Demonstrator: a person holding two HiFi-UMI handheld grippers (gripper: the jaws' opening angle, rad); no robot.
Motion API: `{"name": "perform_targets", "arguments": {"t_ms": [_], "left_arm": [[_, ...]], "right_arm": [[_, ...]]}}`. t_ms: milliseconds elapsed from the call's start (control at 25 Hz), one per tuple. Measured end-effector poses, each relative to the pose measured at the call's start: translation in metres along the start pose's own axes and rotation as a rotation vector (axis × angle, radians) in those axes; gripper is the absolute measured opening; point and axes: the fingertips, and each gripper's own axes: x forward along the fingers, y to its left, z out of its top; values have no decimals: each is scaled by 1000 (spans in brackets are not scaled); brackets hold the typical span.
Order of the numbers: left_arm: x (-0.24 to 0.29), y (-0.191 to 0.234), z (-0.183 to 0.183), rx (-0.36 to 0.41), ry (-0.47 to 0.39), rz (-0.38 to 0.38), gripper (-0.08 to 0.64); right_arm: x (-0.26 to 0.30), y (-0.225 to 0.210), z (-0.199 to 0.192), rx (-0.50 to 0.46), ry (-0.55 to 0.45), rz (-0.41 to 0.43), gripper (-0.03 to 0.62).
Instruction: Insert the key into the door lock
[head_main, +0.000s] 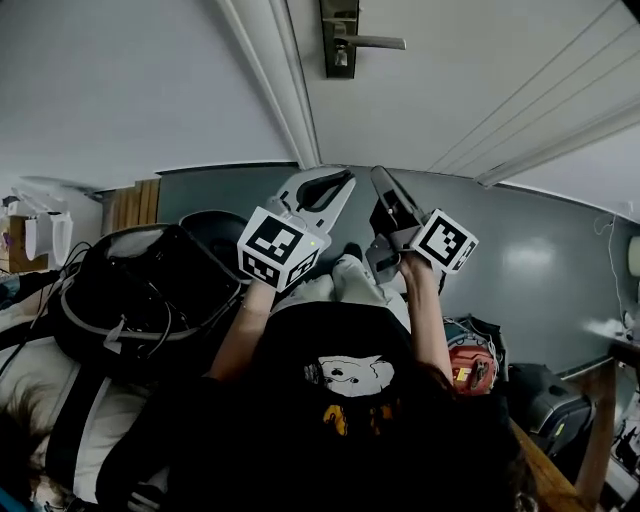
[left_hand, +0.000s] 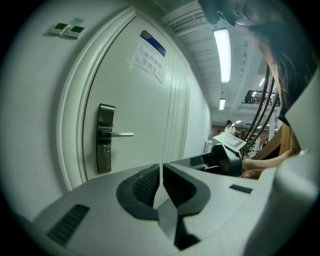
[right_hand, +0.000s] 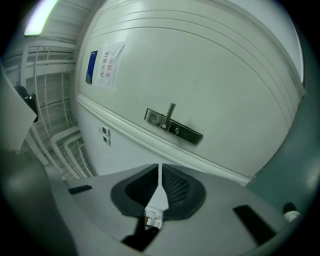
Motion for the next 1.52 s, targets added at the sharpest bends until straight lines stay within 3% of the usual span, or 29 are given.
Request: {"name": "perform_targets", "arguments": {"t_ms": [600,840,1520], "left_arm": [[-43,-83,-20,19,-8,-100,25],[-42,-91,-26,15,-2,-129,25],[-24,-158,-27,2,6,-65,25]], "right_arm": [[-95,31,-46,-86,-93,-61,6],[-105,29,-52,-99,-110,-79,3],[-171,19,-25,-129,-62,-67,3]]}}
